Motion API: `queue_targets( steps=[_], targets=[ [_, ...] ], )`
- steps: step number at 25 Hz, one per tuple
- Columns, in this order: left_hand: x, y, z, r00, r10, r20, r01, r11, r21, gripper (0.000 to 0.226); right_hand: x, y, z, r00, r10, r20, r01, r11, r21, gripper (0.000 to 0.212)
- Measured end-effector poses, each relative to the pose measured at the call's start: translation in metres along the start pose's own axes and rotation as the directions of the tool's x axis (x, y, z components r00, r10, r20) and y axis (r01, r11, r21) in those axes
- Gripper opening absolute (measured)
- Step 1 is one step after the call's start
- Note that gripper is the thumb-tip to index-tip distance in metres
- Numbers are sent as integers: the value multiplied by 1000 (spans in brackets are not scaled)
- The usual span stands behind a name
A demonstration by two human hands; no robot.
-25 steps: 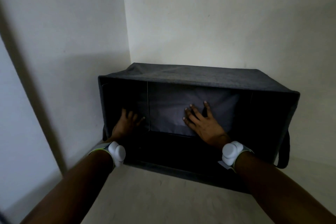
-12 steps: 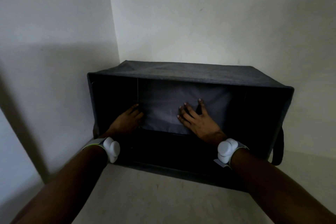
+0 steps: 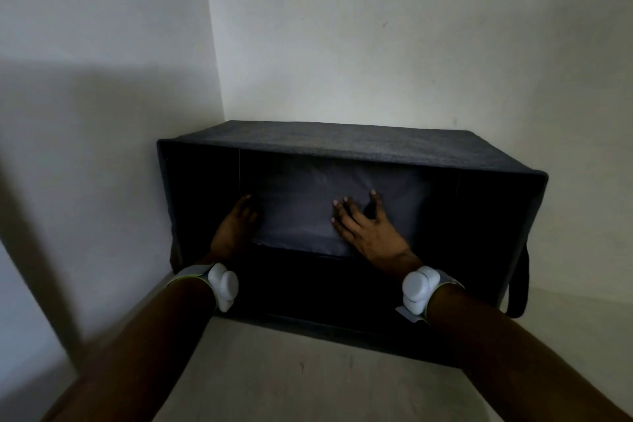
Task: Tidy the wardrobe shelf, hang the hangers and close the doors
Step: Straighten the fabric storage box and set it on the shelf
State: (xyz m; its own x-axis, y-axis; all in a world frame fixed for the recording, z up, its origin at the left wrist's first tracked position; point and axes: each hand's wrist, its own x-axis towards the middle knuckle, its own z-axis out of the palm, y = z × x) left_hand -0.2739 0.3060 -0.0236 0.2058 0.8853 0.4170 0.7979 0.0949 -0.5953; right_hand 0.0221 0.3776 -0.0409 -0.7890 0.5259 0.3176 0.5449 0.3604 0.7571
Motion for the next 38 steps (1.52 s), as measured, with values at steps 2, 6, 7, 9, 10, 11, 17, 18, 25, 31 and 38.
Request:
queue_targets(
  steps=[2,6,7,9,10,11,17,18,25,31,38],
  targets=[
    [4,3,2,988,130,-89,-128,991,28,18,1,2,-1,1000,-17,26,17,1000,17,53],
    [11,5,-3,888,-96,-450,-93,921,-378,24,2,3,-2,998,-11,57,8,999,47,56],
    [11,11,-6,886,-293,-359,28,807,-590,32,2,2,-3,997,-19,78,14,998,65,59],
    [10,26,10,884,-466,-27,340,684,-646,47,2,-1,-3,993,-28,112,18,995,94,59],
    [7,29,10,922,-374,96,364,756,-544,50,2,-3,-4,994,-21,112,9,994,108,57],
    [-1,23,11,974,-169,150,217,882,-419,50,3,-3,-6,994,-12,107,0,993,121,55],
    [-28,-4,-38,970,-64,233,94,989,-118,49,2,-3,-29,985,-10,170,-22,982,185,48],
    [-38,-6,-46,992,-94,81,108,976,-189,40,1,-5,-35,985,4,171,-44,973,227,48],
    [-99,-6,-52,490,-762,-423,337,613,-715,36,-64,-1,-61,991,131,-24,-115,934,339,52],
    [-78,-5,-84,515,-845,-145,486,427,-763,64,-100,22,-85,932,165,-322,-87,966,243,38],
    [-83,-22,-101,502,-865,-15,423,260,-868,28,-142,31,-94,852,291,-436,-179,943,281,63]
  ],
)
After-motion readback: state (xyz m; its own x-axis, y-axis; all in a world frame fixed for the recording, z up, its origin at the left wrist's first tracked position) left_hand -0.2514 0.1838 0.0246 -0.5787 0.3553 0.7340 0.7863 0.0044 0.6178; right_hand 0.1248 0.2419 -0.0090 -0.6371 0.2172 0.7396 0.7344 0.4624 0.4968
